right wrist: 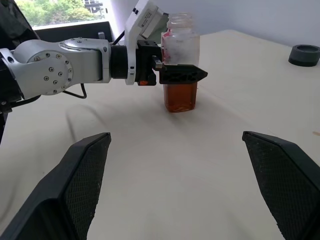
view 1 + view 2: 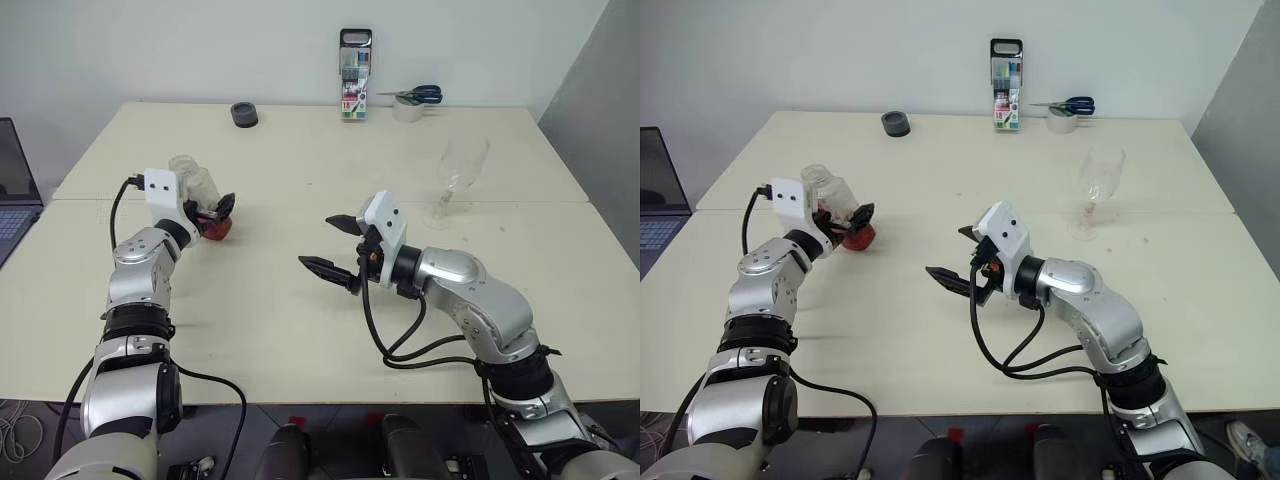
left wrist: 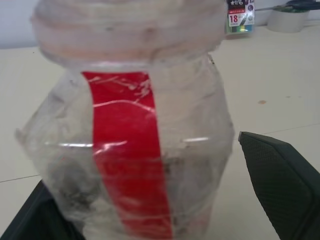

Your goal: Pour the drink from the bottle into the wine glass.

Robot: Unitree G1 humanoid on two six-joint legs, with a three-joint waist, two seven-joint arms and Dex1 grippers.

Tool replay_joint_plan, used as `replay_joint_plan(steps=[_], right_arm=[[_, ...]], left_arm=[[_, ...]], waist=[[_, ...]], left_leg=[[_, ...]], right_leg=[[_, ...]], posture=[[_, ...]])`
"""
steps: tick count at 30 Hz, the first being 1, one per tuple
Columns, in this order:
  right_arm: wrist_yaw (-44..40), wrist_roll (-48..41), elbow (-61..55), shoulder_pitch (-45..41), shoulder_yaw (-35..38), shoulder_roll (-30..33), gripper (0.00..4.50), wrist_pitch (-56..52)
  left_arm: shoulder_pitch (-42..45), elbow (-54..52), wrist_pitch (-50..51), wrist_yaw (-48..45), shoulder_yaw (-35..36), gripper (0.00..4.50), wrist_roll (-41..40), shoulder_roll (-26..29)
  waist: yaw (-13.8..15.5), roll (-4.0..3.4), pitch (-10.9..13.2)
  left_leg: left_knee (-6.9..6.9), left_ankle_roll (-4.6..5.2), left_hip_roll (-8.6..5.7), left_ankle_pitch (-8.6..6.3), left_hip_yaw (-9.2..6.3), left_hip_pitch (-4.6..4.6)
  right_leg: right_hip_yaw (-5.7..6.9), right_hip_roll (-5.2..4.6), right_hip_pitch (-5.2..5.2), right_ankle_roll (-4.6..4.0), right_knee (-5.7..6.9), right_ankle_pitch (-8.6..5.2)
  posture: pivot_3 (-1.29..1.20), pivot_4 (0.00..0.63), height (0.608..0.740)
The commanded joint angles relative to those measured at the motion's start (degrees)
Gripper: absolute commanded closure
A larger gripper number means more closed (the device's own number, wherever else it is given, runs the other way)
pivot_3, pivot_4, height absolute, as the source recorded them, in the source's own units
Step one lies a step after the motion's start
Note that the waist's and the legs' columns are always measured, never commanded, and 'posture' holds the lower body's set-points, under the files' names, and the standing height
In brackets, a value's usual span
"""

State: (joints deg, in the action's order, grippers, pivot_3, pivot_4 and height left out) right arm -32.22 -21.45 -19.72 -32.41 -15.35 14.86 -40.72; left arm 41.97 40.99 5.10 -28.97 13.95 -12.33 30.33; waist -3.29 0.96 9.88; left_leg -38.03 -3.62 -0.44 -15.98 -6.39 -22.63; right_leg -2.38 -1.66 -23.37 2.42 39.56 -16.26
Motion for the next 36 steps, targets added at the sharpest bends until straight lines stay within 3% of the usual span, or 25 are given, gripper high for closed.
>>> replay_joint_plan(steps=[1,22,36], right_arm=[[0.3,0.1,-1.9,0.0,0.5,-0.5,0.00,1.2],[2.6,11.4,0.4,7.9,-2.8,0.0,0.00,13.4],[5.1,10.5,-5.4,18.9,4.6,1.6,0.00,12.1]], left_arm=[[-0.1,-1.8,-2.5,1.4,0.5,0.10,0.8,1.0],[-12.3,-5.7,-11.0,1.9,0.3,0.10,2.1,-0.5],[-32.3,-32.0,-7.1,4.5,-0.4,0.10,1.2,-3.9]], waist=[[0.0,0.00,0.0],[0.1,0.01,0.0],[0.5,0.02,0.0]], left_leg=[[0.00,0.00,0.00,0.00,0.00,0.00],[0.03,0.03,0.01,-0.02,0.02,0.01],[0.08,0.21,0.03,-0.12,0.04,0.05]], right_leg=[[0.00,0.00,0.00,0.00,0.01,0.00],[-0.02,0.00,-0.01,0.00,0.00,0.00],[-0.09,-0.04,0.03,0.00,-0.06,0.00]], posture=[[0.00,0.150,0.740],[0.00,0.150,0.740],[0.00,0.150,0.740]])
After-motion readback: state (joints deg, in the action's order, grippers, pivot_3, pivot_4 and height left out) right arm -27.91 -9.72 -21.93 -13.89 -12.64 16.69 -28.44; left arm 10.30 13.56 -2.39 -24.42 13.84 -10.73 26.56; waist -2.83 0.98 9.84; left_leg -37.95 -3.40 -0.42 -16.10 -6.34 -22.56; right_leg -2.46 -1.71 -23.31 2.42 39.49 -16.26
